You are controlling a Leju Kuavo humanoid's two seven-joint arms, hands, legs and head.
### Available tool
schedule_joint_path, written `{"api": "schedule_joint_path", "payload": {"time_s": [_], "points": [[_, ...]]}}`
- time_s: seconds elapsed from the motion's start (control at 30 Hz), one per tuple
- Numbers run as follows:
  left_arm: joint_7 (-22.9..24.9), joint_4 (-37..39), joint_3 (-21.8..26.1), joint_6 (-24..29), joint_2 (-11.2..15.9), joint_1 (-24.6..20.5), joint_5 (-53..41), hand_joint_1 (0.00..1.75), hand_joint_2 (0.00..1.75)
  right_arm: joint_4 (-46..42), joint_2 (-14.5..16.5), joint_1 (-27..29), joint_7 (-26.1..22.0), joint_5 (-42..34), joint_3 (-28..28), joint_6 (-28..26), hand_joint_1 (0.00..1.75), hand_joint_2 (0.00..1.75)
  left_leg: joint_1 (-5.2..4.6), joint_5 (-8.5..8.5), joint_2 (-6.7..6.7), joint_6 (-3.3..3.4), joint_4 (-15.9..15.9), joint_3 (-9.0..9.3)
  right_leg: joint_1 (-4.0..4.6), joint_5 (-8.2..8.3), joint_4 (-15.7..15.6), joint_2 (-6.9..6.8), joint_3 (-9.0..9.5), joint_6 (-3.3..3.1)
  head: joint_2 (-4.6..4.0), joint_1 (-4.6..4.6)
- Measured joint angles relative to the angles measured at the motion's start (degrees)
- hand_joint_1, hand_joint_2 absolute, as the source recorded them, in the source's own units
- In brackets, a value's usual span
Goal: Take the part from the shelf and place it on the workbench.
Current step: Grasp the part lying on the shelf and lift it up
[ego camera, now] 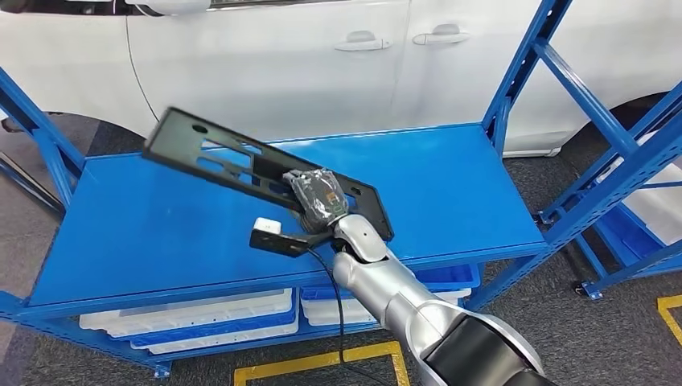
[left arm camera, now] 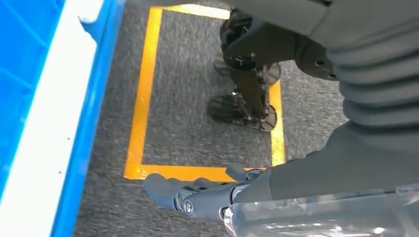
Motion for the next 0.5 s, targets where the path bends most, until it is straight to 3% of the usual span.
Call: {"api": "schedule_joint_path", "payload": {"time_s": [0.07,0.13,0.2,0.33,0.37,0.4,0.5], "points": [[-0.82,0.00,0.15,-0.68,0.00,-0.09,0.66,0.00,1.75,-6.87,-0.24,1.44,-4.29,-9.76,-2.18,3.53,1.75,1.75,-0.10,-0.04,-0.05,-0.52,-0.01,-0.05,0.36,0.78,-3.83,-0.09,1.76,-0.52,0.00,-0.01],[-1.76,-0.01,0.33,-1.11,0.12,-0.14,1.35,0.00,1.75,-15.76,-1.06,4.26,-7.23,-20.25,-3.51,7.82,1.75,1.75,-0.11,-0.02,-0.09,-1.17,-0.19,-0.14,0.30,0.89,-4.28,-0.16,1.78,-0.82,0.00,-0.01],[-2.31,-0.02,0.57,-0.75,0.33,-0.21,2.03,0.00,1.75,-26.66,-2.48,8.13,-9.59,-31.18,-4.25,11.98,1.75,1.75,-0.10,-1.14,-0.03,-1.67,1.15,-0.77,-0.05,1.22,-4.98,-0.35,2.08,-1.29,0.00,-0.02],[-2.56,-0.02,1.52,0.52,0.57,-0.23,3.22,0.00,1.75,-49.34,-6.08,16.78,-14.34,-51.84,-5.10,21.97,1.75,1.75,0.06,-7.19,0.04,-2.28,13.61,-6.26,-0.18,1.11,-5.27,-0.62,2.37,-1.82,0.01,-0.02],[-2.93,-0.02,1.68,0.70,0.64,-0.20,3.34,0.00,1.75,-54.13,-7.04,19.01,-15.02,-56.26,-5.27,25.54,1.75,1.75,0.09,-7.22,0.04,-2.38,15.14,-7.02,-0.19,0.97,-5.18,-0.56,2.42,-1.80,0.01,-0.02],[-3.40,-0.02,1.78,0.80,0.72,-0.19,3.37,0.00,1.75,-58.43,-8.00,21.18,-15.55,-59.89,-5.40,29.51,1.75,1.75,0.12,-6.13,0.04,-2.41,14.48,-6.75,-0.23,0.78,-5.05,-0.45,2.50,-1.71,0.00,-0.02],[-4.27,-0.02,1.81,0.22,1.02,-0.25,3.19,0.00,1.75,-68.73,-10.42,26.84,-17.77,-65.08,-5.47,42.03,1.75,1.75,0.09,-0.93,0.03,-2.07,4.54,-2.12,-0.23,-0.10,-4.40,-0.11,2.97,-1.10,0.00,-0.02]]}}
